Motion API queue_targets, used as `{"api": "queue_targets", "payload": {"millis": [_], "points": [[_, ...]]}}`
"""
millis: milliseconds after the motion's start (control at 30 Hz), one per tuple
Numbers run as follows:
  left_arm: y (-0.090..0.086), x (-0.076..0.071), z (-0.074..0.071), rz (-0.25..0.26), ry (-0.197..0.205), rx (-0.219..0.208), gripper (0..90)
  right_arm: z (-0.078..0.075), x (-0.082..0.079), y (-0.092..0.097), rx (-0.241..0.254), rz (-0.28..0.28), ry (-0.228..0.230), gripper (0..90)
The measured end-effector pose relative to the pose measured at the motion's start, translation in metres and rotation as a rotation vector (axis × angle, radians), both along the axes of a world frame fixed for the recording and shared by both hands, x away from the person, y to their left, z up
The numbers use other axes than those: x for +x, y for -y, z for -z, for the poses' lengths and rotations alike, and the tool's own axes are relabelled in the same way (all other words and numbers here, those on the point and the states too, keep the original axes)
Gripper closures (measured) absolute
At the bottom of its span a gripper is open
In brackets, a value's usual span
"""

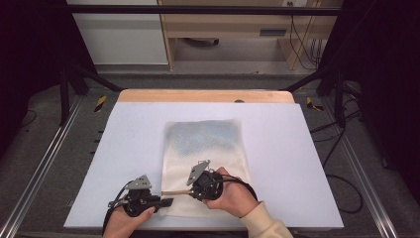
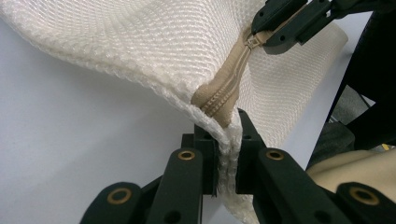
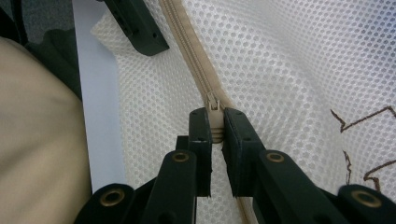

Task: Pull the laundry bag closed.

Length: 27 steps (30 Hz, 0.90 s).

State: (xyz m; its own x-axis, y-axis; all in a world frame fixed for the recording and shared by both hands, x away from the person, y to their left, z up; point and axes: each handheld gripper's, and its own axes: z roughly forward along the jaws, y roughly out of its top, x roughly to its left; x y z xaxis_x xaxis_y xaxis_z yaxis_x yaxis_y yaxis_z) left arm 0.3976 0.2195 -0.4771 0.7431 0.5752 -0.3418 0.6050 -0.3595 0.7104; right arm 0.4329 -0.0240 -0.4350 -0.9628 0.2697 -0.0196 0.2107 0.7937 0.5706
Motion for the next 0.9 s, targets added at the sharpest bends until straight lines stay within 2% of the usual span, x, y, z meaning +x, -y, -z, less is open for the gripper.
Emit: {"api": "queue_targets", "payload": {"millis": [300,433,900], "points": [[-0.002,0.001,-0.001,-0.002,0.007,0.005,83.0,0.0,-0.001,0.007,0.009,0.009,-0.002,82.3],[-0.003,0.002,-0.001,-0.005,0.001,-0.003,82.9,0.0,-0.001,0.008,0.018,0.013,-0.001,82.3],[-0.003,0.001,-0.001,0.006,-0.005,0.011,82.6,0.001,-0.002,0.015,0.03,0.022,-0.01,82.3]]}}
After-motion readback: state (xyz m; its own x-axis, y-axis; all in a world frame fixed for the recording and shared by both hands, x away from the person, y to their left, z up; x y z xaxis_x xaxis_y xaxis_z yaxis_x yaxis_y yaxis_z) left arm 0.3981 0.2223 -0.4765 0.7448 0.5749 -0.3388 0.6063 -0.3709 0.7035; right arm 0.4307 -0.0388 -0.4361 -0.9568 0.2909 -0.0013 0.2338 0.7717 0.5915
